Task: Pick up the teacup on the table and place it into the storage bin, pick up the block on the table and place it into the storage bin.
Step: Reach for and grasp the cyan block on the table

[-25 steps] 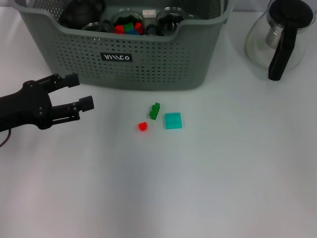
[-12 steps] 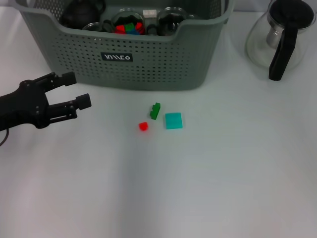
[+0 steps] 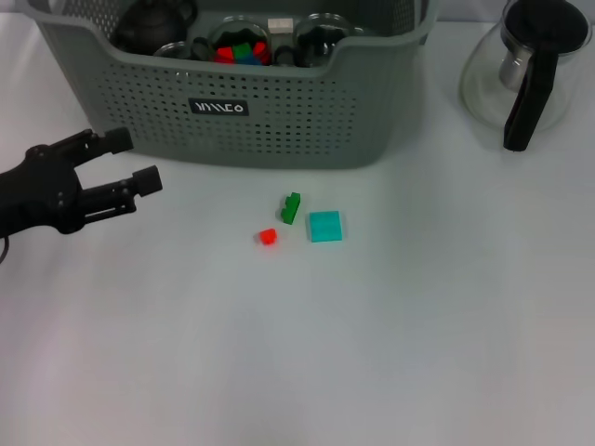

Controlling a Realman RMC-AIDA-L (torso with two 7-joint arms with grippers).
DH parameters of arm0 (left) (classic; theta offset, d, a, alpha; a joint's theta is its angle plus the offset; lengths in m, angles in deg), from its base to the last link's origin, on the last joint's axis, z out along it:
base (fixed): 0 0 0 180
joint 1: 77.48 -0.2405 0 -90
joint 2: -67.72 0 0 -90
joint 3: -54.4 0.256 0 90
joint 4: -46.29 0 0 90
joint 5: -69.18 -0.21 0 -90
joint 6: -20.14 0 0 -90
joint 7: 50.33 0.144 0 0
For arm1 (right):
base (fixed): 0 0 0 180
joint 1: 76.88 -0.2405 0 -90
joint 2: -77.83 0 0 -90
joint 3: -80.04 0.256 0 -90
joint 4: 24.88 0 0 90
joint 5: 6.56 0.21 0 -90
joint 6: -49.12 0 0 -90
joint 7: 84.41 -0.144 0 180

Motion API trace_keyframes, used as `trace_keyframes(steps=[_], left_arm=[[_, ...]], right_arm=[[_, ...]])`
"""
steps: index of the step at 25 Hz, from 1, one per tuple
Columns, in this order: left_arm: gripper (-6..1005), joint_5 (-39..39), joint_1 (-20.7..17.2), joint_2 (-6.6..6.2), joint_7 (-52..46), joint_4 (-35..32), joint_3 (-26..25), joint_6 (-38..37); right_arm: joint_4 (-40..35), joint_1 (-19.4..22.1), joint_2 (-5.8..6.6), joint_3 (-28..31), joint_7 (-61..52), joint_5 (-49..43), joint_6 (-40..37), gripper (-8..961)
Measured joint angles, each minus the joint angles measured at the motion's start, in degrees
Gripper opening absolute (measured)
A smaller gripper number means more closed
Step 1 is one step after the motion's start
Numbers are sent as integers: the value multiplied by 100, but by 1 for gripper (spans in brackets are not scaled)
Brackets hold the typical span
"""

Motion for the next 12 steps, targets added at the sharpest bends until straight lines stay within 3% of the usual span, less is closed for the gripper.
trace_keyframes(steps=[4,8,12], left_arm=[[860,23,-12,-6,-4,1,-44,15],[860,30,-35,-5,-6,2,-86,34],[860,37,-58,-2,-6,1,-95,41]], right_arm=[[-9,355,121,353,-84,-27,-1405,806],[-230,467,193,336,-394,-992,-2118,805],[-590,363,-20,170,-761,-2568,-2421,804]])
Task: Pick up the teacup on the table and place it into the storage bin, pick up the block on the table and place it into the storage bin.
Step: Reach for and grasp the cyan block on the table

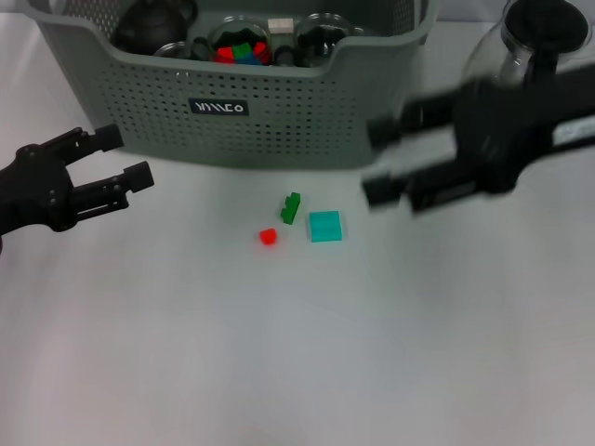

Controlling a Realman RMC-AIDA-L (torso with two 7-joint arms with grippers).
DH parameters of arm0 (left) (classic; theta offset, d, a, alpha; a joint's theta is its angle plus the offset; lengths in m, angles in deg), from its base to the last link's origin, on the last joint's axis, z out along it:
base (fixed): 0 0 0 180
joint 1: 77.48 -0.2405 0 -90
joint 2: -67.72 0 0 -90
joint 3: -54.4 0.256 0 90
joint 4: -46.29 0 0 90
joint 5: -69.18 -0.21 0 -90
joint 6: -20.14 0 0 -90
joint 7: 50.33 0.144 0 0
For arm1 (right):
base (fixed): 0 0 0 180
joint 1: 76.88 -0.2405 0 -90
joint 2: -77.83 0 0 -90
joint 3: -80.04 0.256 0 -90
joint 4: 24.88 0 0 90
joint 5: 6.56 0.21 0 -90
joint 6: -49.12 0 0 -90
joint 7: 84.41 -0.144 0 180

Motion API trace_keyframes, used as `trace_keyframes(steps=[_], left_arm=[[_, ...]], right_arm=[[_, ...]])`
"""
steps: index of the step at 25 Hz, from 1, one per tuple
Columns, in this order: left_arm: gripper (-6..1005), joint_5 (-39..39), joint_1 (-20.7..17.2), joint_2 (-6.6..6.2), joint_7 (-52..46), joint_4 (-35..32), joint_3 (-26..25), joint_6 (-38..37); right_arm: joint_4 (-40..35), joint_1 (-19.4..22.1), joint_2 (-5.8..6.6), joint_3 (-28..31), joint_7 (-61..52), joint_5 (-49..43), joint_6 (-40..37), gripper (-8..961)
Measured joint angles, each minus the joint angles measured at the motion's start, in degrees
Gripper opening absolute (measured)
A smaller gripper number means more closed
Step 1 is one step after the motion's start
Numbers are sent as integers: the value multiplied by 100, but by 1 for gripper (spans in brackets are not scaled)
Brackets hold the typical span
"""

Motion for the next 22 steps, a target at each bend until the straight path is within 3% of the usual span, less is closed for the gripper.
trace_keyframes(steps=[3,12,22], left_arm=[[860,3,8,-4,0,0,-2,-3],[860,9,16,1,30,70,-2,9],[860,16,27,3,34,107,-1,24]], right_arm=[[-144,-195,-120,-272,-205,-989,-108,803],[-97,-1114,-151,-1295,-443,-2253,81,800],[648,-2009,-185,-3255,-916,-3145,1232,797]])
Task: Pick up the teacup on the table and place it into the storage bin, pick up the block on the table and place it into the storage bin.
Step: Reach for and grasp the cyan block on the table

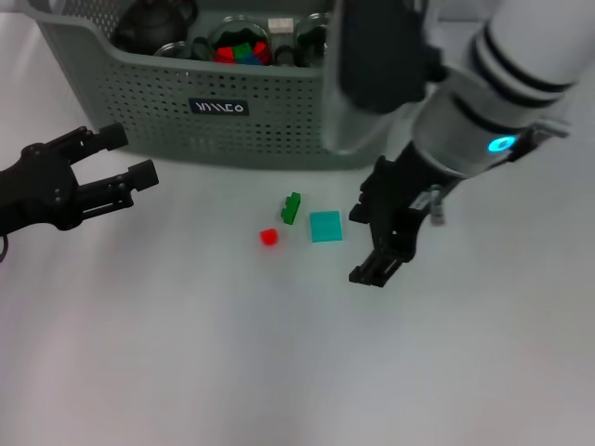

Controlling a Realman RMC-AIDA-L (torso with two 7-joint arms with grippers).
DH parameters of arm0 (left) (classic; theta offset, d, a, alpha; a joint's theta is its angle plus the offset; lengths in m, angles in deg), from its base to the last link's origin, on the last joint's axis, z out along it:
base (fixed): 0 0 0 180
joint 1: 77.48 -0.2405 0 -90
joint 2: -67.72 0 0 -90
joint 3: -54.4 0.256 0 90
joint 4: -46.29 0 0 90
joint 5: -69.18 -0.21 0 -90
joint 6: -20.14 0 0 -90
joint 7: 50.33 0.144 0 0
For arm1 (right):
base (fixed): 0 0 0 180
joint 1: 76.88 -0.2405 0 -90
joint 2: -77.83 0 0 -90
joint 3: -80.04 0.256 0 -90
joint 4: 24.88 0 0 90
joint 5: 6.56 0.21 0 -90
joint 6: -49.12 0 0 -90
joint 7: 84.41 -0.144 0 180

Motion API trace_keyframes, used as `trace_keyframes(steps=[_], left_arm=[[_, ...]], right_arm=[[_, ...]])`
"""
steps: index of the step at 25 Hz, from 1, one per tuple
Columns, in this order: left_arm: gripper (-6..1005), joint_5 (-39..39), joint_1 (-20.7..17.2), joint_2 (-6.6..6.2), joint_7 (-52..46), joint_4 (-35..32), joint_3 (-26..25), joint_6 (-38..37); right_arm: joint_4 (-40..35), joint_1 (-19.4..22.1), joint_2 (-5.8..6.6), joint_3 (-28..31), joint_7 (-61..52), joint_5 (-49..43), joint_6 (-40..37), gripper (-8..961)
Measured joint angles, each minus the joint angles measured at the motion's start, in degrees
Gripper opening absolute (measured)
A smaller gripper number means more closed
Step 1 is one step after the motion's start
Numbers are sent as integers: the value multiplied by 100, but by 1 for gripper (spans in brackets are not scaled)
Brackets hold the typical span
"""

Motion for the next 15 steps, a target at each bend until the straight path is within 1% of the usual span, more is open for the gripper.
trace_keyframes(steps=[4,15], left_arm=[[860,2,1,0,1,16,-3,19],[860,-18,-180,-21,7,-35,-9,115]], right_arm=[[439,-263,-10,-394,-59,-93,509,796],[1350,-550,-17,-452,23,-84,1477,794]])
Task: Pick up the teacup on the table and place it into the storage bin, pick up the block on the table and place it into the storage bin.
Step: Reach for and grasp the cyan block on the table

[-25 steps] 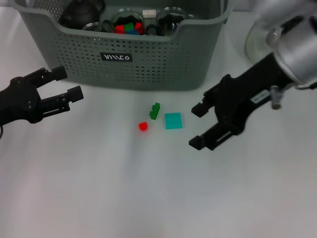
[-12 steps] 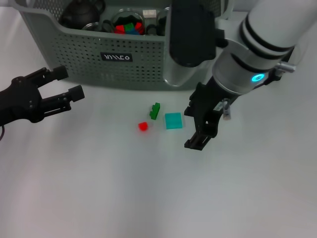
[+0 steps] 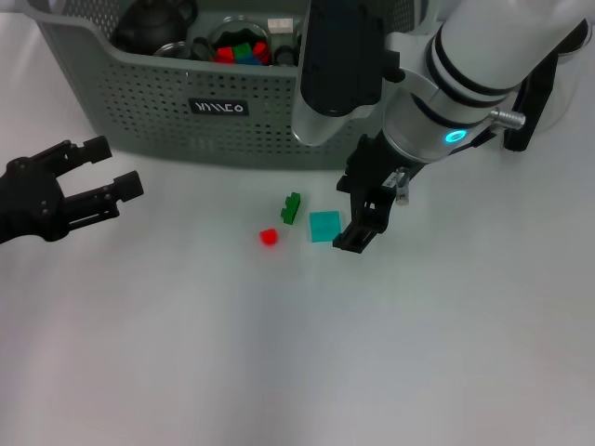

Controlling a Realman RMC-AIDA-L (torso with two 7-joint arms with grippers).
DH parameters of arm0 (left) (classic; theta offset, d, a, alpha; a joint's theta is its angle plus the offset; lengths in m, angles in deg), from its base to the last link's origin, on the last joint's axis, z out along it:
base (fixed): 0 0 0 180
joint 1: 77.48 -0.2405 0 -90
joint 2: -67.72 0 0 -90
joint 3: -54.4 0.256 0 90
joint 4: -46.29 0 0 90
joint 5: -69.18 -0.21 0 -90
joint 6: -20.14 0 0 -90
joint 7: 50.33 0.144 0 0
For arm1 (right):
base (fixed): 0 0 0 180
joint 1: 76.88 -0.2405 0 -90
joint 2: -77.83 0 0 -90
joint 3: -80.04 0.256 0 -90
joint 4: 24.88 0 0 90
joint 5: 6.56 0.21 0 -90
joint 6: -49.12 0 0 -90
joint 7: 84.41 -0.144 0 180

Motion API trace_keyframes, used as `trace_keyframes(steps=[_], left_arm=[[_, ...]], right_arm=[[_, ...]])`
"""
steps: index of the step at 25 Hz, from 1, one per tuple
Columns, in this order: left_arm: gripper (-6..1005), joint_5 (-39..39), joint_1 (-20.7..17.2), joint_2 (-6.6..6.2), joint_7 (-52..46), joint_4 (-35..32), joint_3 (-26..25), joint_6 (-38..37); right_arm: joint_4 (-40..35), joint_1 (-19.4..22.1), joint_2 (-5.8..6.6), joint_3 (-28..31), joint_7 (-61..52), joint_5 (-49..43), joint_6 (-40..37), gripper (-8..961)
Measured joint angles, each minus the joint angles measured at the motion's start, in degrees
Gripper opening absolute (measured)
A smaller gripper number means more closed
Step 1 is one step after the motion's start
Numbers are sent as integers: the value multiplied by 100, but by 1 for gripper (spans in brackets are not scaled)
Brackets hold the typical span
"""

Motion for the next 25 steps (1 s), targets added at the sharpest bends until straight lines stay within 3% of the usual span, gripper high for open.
trace_keyframes(steps=[9,25], left_arm=[[860,-11,-44,-4,3,-2,-17,79],[860,14,-13,19,3,42,-18,116]], right_arm=[[548,-107,-20,-498,58,300,873,796],[1255,-252,-56,-916,70,779,1521,796]])
